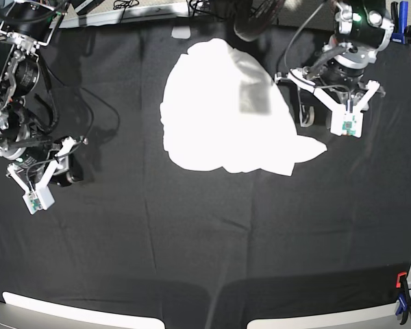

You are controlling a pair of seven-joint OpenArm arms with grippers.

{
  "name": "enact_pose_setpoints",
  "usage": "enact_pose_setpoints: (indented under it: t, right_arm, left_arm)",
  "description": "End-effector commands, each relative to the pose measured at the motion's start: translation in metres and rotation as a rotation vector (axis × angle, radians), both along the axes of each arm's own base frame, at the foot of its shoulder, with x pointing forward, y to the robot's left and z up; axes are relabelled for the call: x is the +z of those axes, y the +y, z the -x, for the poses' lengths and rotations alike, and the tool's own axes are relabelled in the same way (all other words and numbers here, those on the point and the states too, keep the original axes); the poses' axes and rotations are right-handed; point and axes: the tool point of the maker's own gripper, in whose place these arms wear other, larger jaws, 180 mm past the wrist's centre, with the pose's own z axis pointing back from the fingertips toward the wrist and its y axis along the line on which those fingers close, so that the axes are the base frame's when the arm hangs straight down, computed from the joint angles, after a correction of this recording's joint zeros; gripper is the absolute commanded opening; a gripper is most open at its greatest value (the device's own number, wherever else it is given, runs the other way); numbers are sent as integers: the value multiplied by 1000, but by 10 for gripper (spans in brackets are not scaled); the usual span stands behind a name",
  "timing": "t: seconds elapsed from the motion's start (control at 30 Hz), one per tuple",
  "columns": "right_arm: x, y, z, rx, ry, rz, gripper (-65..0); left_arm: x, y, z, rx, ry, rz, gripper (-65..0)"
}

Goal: Layout the t-shirt on the table in an organized manner, then fold the t-shirt properly

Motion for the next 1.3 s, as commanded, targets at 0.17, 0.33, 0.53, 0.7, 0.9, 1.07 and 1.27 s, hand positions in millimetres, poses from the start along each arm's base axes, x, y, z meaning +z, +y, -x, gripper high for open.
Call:
enact_pose_setpoints:
  t: [0.17, 0.33, 0.53, 0.7, 0.9, 1.07, 1.27]
  right_arm:
    - [70, 14, -33, 38, -368, -110, -593]
    - [117, 25, -36, 78, -586, -127, -593]
    - [136, 38, -27, 116, -611, -63, -589]
    - [107, 28, -26, 83, -472, -19, -450]
    - [72, 14, -21, 41, -304, 31, -348]
    - [45, 21, -21, 20, -228, -61, -349]
    - [9, 77, -2, 154, -56, -278, -351]
  left_arm:
    - [11, 0, -5, -1, -49, -1, -398]
    - [11, 0, -5, -4, -49, -1, -398]
    - [11, 0, -5, -6, -49, -2, -398]
    - [11, -6, -4, -50, -50, -9, -398]
    - [11, -6, -4, -50, -50, -9, -398]
    - [11, -6, -4, -50, -50, -9, -398]
    - [12, -6, -4, -51, -51, -9, -398]
